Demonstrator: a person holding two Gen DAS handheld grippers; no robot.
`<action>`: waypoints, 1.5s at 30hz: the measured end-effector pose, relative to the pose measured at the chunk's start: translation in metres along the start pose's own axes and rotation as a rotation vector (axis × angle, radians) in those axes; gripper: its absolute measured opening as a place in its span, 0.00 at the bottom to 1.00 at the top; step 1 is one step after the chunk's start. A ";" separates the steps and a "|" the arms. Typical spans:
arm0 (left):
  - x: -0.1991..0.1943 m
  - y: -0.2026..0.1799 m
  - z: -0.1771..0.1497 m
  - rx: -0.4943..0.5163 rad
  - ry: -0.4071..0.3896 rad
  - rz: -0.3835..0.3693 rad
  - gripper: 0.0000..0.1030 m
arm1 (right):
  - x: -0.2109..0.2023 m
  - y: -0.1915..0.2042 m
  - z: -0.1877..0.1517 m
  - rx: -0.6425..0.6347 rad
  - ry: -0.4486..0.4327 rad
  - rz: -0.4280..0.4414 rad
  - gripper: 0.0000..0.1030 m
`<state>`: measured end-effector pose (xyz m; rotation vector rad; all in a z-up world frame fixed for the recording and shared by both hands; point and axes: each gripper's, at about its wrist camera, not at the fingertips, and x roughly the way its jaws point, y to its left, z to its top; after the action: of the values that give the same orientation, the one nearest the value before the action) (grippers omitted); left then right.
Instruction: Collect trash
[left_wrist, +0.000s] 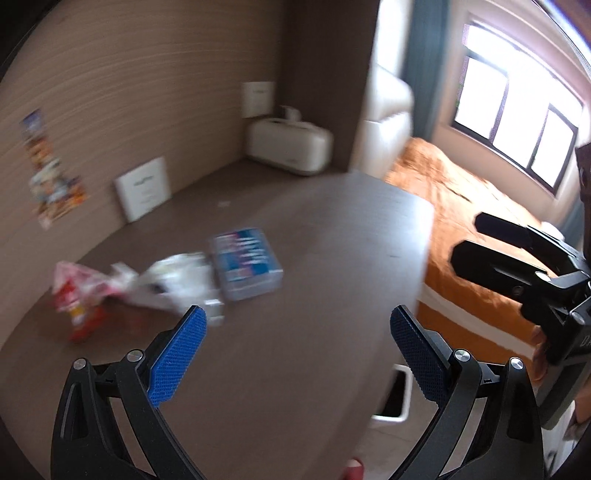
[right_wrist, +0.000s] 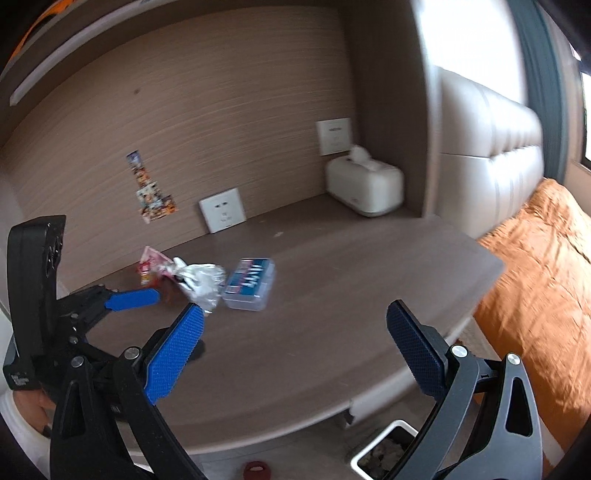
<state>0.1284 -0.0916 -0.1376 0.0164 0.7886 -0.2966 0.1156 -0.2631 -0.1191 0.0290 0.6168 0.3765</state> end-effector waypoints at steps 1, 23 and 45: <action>-0.002 0.011 -0.002 -0.016 -0.002 0.018 0.95 | 0.005 0.007 0.002 -0.009 0.003 0.007 0.96; 0.032 0.104 0.013 0.130 -0.051 -0.065 0.94 | 0.164 0.063 0.005 0.002 0.191 -0.149 0.96; 0.111 0.070 0.011 0.535 0.130 -0.167 0.62 | 0.212 0.056 -0.002 0.015 0.286 -0.097 0.57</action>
<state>0.2288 -0.0539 -0.2139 0.4788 0.8215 -0.6644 0.2548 -0.1365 -0.2323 -0.0415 0.9004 0.2838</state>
